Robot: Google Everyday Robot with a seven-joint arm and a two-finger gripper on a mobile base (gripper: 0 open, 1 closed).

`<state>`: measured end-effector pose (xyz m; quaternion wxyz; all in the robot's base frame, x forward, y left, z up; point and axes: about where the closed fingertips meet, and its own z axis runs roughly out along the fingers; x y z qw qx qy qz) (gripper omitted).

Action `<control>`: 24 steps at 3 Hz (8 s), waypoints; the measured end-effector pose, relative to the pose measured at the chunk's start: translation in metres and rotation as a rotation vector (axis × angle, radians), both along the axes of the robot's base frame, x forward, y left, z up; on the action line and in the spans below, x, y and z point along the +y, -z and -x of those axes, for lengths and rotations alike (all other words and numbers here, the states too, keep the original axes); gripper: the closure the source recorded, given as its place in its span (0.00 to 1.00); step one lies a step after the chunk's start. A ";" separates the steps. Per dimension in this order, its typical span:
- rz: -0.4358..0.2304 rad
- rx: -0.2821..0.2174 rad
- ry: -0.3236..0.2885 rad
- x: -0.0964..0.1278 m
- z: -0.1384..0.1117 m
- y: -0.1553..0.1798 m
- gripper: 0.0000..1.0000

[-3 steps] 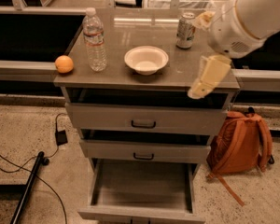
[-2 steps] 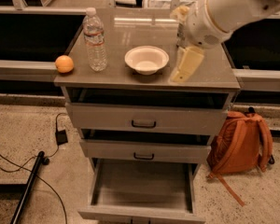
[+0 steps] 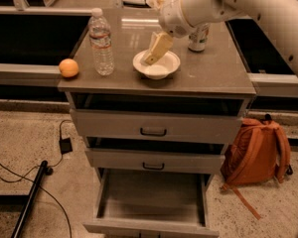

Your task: Place water bottle into bottom drawer

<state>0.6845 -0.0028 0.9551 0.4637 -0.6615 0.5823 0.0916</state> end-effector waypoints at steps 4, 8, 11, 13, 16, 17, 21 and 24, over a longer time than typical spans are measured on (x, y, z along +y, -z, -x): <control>-0.365 0.223 -0.125 0.118 -0.033 0.020 0.00; -0.446 0.226 -0.213 0.160 -0.038 0.011 0.66; -0.458 0.077 -0.349 0.037 0.078 0.013 1.00; -0.524 0.105 -0.379 0.033 0.087 0.035 1.00; -0.544 0.115 -0.374 0.019 0.176 0.031 1.00; -0.544 0.115 -0.374 0.019 0.176 0.031 1.00; -0.497 0.214 -0.372 -0.062 0.180 0.212 1.00; -0.501 0.382 -0.334 -0.074 0.196 0.350 1.00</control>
Offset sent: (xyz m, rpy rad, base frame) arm 0.0591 0.0995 -0.0208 0.4037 0.1578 0.0741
